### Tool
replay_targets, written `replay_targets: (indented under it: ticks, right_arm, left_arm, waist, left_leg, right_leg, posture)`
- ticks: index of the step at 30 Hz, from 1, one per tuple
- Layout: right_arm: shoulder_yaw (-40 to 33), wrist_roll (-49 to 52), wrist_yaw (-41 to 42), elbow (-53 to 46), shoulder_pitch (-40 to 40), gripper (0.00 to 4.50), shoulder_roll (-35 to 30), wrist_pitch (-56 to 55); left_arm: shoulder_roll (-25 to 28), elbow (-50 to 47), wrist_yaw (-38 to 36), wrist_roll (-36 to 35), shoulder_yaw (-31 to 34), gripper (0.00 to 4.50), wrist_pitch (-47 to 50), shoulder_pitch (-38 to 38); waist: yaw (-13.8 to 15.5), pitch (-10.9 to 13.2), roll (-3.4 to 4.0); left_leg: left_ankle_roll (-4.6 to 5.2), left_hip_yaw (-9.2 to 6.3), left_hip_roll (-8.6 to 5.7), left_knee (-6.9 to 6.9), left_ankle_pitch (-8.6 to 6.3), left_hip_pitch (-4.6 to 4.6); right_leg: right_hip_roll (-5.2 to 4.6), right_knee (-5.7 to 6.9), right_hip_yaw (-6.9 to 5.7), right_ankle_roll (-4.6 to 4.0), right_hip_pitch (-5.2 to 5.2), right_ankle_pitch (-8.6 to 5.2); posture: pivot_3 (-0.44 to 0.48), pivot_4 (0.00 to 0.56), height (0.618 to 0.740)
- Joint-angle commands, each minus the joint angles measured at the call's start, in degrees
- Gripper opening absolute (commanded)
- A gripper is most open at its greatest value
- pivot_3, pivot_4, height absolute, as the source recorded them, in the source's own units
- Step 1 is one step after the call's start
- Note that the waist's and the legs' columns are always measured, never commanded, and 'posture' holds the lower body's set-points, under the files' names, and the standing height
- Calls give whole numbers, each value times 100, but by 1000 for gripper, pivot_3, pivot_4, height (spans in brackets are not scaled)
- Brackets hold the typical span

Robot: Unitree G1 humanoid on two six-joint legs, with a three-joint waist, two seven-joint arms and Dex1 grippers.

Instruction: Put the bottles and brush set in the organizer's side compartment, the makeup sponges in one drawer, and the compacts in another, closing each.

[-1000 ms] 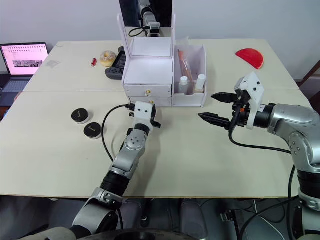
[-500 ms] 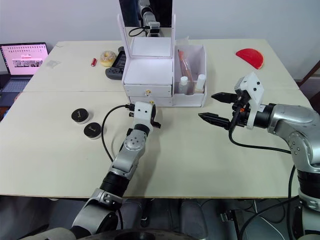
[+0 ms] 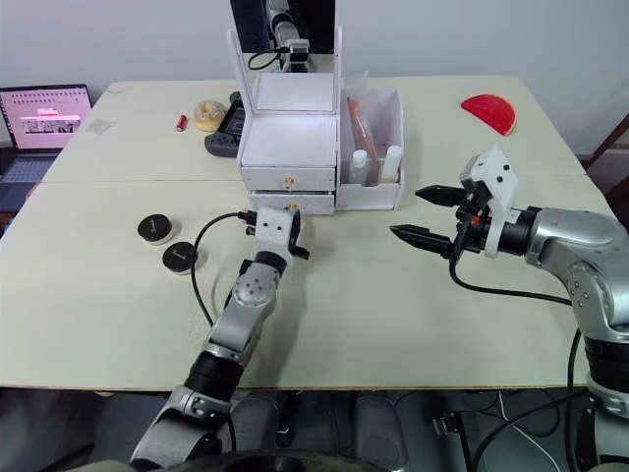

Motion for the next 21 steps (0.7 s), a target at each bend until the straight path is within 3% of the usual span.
replay_targets:
  ticks: [1,14,21]
  right_arm:
    - [-63,24,28,-162,-81,4500,-6,-88]
    - [-13,-21,153,-39,-286,4500,-68,-129]
    - [61,-51,167,-4,-406,4500,-48,-117]
  left_arm:
    - [-35,-716,-205,82,-331,1016,54,353]
    - [611,-2533,-917,51,-612,1016,753,1675]
    - [767,-2905,-1094,3,-557,1016,1026,1958]
  waist:
    - [3,0,0]
    - [4,-1,1]
    - [8,-1,1]
  left_leg:
    - [0,0,0,0,0,0]
    - [2,0,0,0,-1,-1]
    - [2,0,1,0,-1,-1]
  right_leg:
    - [-1,0,0,0,0,0]
    - [-3,-3,0,-1,1,-1]
    - [-3,-4,-1,-2,3,-2]
  posture:
    - [0,150,740]
    - [0,150,740]
    - [0,150,740]
